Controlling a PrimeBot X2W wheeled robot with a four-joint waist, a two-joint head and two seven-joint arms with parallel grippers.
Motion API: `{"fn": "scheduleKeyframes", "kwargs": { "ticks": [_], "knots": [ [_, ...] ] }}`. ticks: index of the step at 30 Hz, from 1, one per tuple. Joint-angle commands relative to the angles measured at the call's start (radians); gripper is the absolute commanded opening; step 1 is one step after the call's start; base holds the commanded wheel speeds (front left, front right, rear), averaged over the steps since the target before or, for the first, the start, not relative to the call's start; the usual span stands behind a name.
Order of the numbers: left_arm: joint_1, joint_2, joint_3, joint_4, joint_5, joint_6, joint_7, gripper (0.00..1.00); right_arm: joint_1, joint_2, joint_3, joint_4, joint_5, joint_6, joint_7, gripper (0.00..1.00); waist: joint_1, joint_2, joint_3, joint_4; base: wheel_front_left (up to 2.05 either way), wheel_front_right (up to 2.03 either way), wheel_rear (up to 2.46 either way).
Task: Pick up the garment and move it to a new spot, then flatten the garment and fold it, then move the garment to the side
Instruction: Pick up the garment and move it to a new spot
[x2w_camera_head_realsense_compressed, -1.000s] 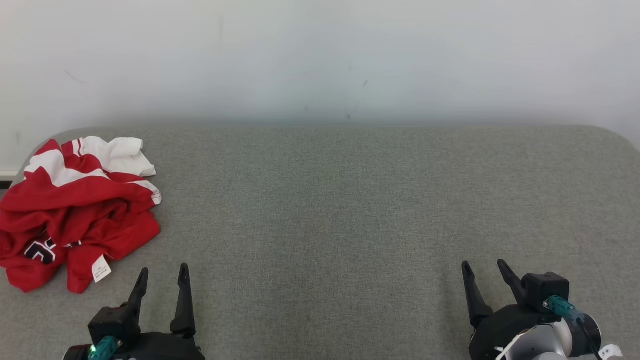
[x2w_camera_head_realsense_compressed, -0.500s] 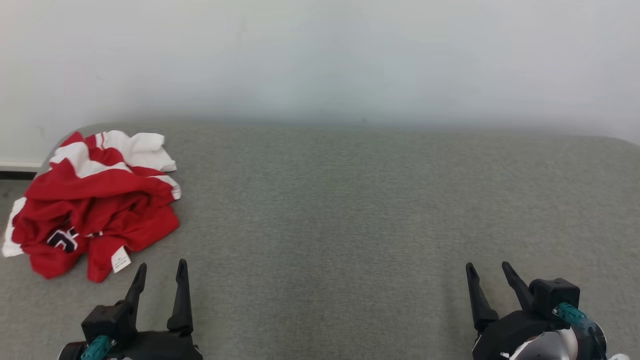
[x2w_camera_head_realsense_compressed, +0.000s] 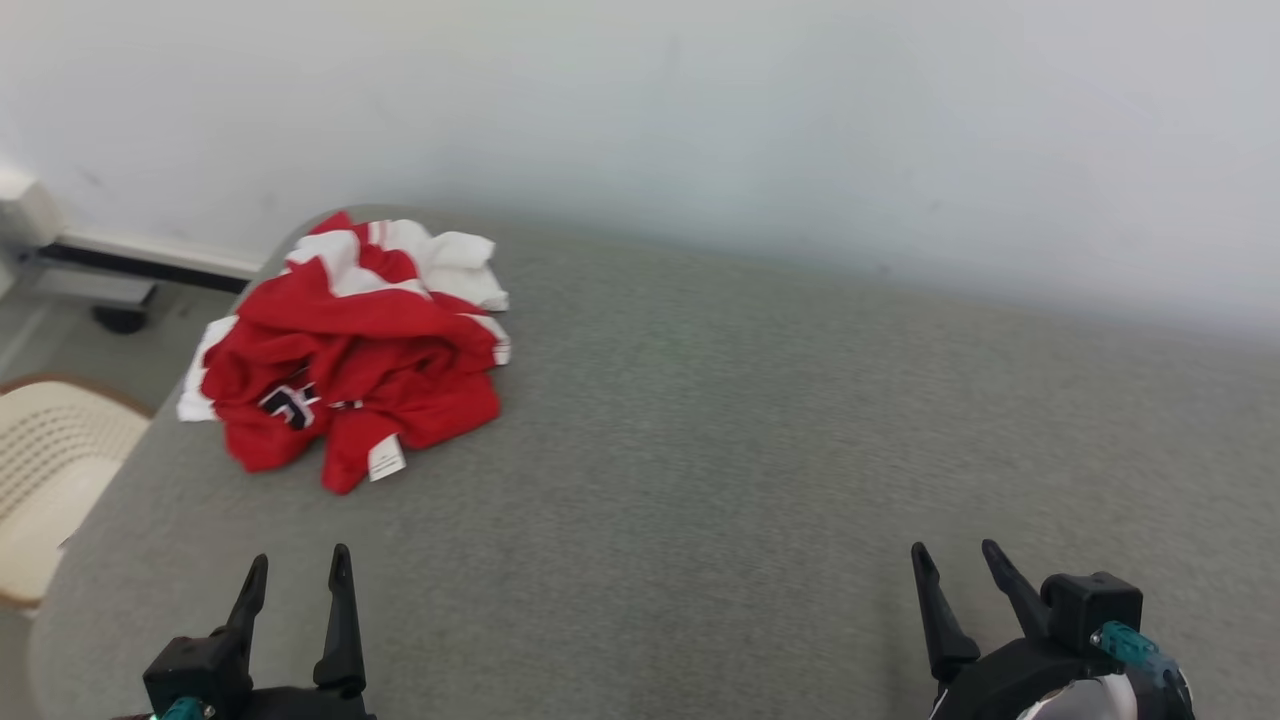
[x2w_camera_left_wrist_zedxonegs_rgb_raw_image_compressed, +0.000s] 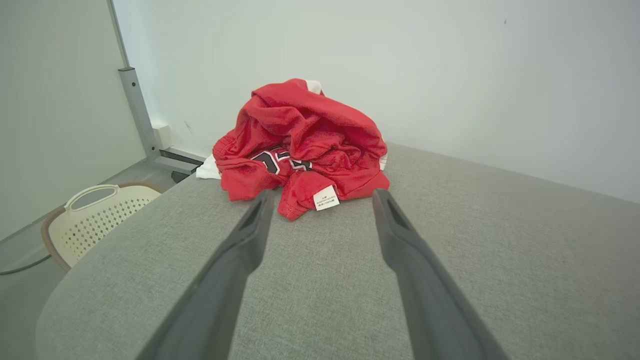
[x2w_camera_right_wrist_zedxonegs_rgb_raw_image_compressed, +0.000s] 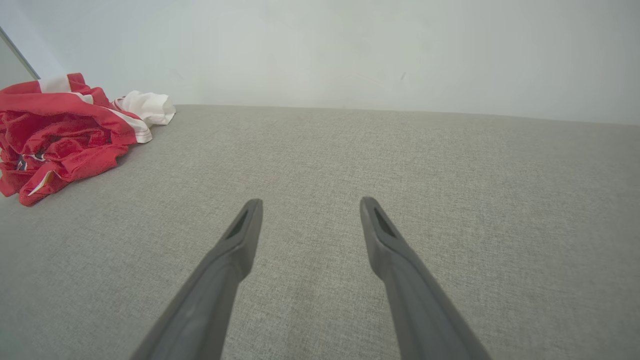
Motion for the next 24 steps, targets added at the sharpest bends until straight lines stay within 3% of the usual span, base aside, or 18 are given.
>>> {"fn": "scheduleKeyframes", "kwargs": {
  "ticks": [1, 9, 24],
  "knots": [
    [0.016, 0.003, 0.001, -0.007, 0.000, 0.004, 0.000, 1.00, 0.012, -0.001, 0.006, 0.000, 0.006, -0.002, -0.004, 1.00, 0.0000, 0.0000, -0.010, 0.093, 0.00, 0.00, 0.00],
    [0.046, 0.025, 0.015, -0.044, -0.012, 0.021, 0.016, 1.00, -0.008, -0.001, 0.051, 0.022, 0.037, -0.002, -0.015, 1.00, 0.0000, 0.0000, -0.002, 0.243, 0.00, 0.00, 0.00],
    [0.097, 0.012, 0.051, -0.099, -0.028, 0.074, -0.019, 1.00, -0.089, -0.002, 0.116, 0.039, 0.024, -0.002, 0.000, 1.00, 0.0000, 0.0000, 0.072, 0.272, 0.00, 0.00, 0.00]
  ]
}}
